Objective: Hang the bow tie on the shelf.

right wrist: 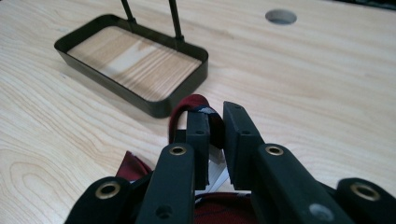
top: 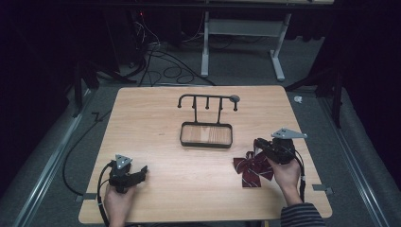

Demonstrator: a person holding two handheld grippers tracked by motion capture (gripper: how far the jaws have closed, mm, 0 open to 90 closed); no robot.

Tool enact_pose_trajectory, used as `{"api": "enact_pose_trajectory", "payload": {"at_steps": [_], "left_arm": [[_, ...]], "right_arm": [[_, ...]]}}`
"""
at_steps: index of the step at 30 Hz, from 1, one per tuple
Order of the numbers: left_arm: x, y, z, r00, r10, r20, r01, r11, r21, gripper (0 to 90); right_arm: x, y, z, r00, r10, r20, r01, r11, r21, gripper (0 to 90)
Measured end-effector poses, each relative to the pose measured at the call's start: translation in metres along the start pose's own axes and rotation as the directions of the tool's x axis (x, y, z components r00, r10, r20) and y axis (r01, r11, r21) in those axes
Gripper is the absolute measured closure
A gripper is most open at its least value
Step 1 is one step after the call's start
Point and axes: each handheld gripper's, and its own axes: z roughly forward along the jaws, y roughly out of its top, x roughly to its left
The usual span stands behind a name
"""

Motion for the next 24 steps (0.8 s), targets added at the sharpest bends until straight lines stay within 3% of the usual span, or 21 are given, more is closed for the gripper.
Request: {"api": "enact_pose_trajectory", "payload": {"at_steps": [14,15,24], "left_arm": [[0.000,0.000,0.000,1.0000,-0.001,0.001,0.001,1.0000,0.000,27.0],[0.000,0.000,0.000,1.0000,-0.002,0.001,0.002,1.0000,-0.001,27.0],[0.000,0.000,0.000,1.0000,-0.003,0.003,0.003,1.0000,-0.001,27.1]], "right_arm": [[0.006,0.032,-0.020,0.9980,-0.060,0.019,0.061,0.997,-0.052,83.0],[0.008,0.038,-0.022,0.9966,-0.080,0.021,0.081,0.995,-0.059,83.0],[0.018,0.056,-0.024,0.9931,-0.117,0.014,0.117,0.991,-0.071,82.9]]}}
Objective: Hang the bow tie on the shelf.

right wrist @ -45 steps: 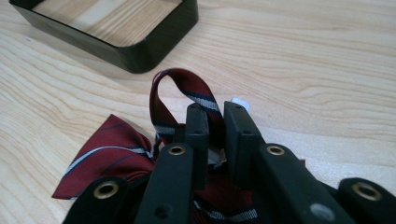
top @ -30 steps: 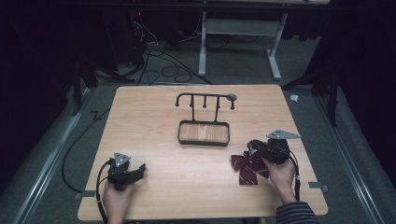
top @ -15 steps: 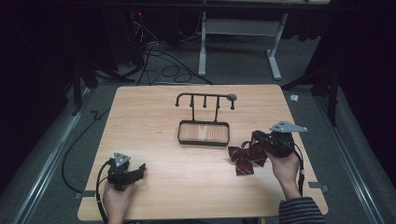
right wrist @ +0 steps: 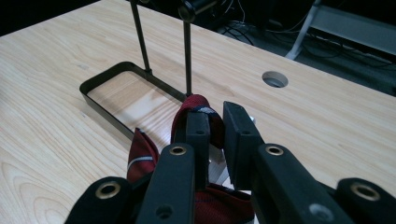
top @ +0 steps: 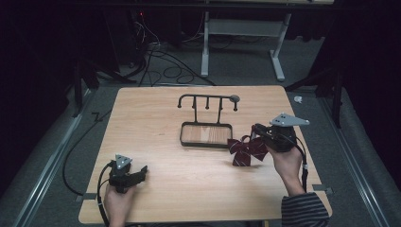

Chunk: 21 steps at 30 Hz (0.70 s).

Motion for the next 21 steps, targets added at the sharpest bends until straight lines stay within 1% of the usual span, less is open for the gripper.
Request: {"api": "enact_pose_trajectory", "payload": {"at_steps": [4,10,11,12,16,18,21], "left_arm": [[0.000,0.000,0.000,1.0000,0.001,-0.001,-0.001,1.0000,0.000,27.0],[0.000,0.000,0.000,1.0000,0.000,0.000,0.000,1.0000,0.000,27.0],[0.000,0.000,0.000,1.0000,0.000,-0.001,0.000,1.0000,-0.001,27.0],[0.000,0.000,0.000,1.0000,0.000,-0.001,0.000,1.0000,-0.001,27.0],[0.000,0.000,0.000,1.0000,0.001,-0.001,-0.001,1.0000,0.000,27.0],[0.000,0.000,0.000,1.0000,0.001,-0.001,-0.001,1.0000,0.000,27.0],[0.000,0.000,0.000,1.0000,0.001,-0.001,-0.001,1.0000,0.000,27.0]], "right_arm": [[0.003,0.006,0.001,0.9999,-0.012,-0.011,0.012,1.000,-0.010,82.9],[0.007,0.014,0.001,0.9997,-0.016,-0.019,0.016,1.000,-0.008,82.9],[0.007,0.014,0.001,0.9994,-0.028,-0.019,0.028,1.000,-0.011,82.9],[0.008,0.015,0.001,0.9995,-0.022,-0.021,0.022,1.000,-0.013,82.9],[0.010,0.018,0.002,0.9992,-0.030,-0.025,0.030,0.999,-0.015,82.9],[0.012,0.019,0.003,0.9992,-0.027,-0.031,0.026,1.000,-0.016,82.9],[0.013,0.021,0.004,0.9986,-0.041,-0.035,0.040,0.999,-0.012,82.9]]}}
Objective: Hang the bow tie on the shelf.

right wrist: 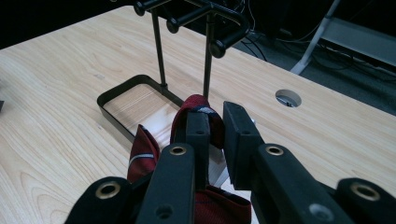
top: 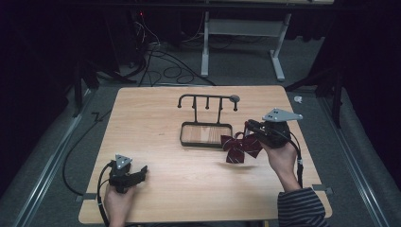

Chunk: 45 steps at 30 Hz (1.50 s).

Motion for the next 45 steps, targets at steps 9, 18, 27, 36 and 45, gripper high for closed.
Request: {"api": "enact_pose_trajectory", "payload": {"at_steps": [9,18,27,36,45], "left_arm": [[0.000,0.000,0.000,1.0000,0.000,0.000,0.000,1.0000,0.000,27.0],[0.000,0.000,0.000,1.0000,0.000,0.000,0.000,1.0000,0.000,27.1],[0.000,0.000,0.000,1.0000,-0.002,0.002,0.002,1.0000,-0.001,27.1],[0.000,0.000,0.000,1.0000,-0.002,0.002,0.002,1.0000,-0.001,27.1],[0.000,0.000,0.000,1.0000,-0.005,0.003,0.005,1.0000,-0.002,27.1]], "right_arm": [[0.006,0.008,0.003,0.9996,-0.019,-0.021,0.018,1.000,-0.011,83.0],[0.011,0.023,0.004,0.9983,-0.042,-0.039,0.041,0.999,-0.027,83.0],[0.017,0.032,0.011,0.9967,-0.057,-0.058,0.055,0.998,-0.026,82.9],[0.021,0.039,0.018,0.9953,-0.063,-0.074,0.061,0.998,-0.022,82.9],[0.027,0.047,0.027,0.9929,-0.076,-0.091,0.076,0.997,-0.013,82.9]]}}
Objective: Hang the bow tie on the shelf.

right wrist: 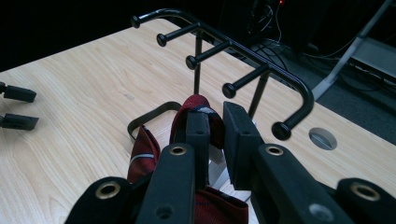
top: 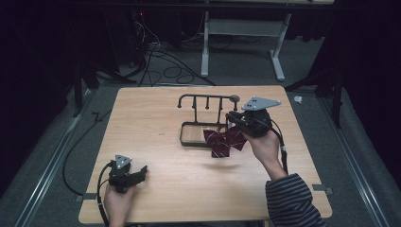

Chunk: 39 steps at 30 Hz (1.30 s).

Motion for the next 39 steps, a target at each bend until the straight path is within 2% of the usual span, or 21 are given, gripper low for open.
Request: {"api": "enact_pose_trajectory", "payload": {"at_steps": [17,30,39], "left_arm": [[0.001,0.000,0.000,1.0000,-0.004,0.007,0.004,1.0000,0.002,27.1],[0.001,0.000,0.000,0.9999,-0.008,0.009,0.008,1.0000,-0.002,27.1],[0.002,0.000,0.000,0.9999,-0.010,0.011,0.010,0.9999,-0.004,27.0]], "right_arm": [[0.006,0.016,0.021,0.9997,-0.016,-0.020,0.017,1.000,0.019,82.9],[0.008,0.025,0.038,0.9993,0.003,-0.038,-0.001,0.999,0.039,82.8],[0.008,0.034,0.046,0.9996,-0.001,-0.028,0.002,0.999,0.043,82.7]]}}
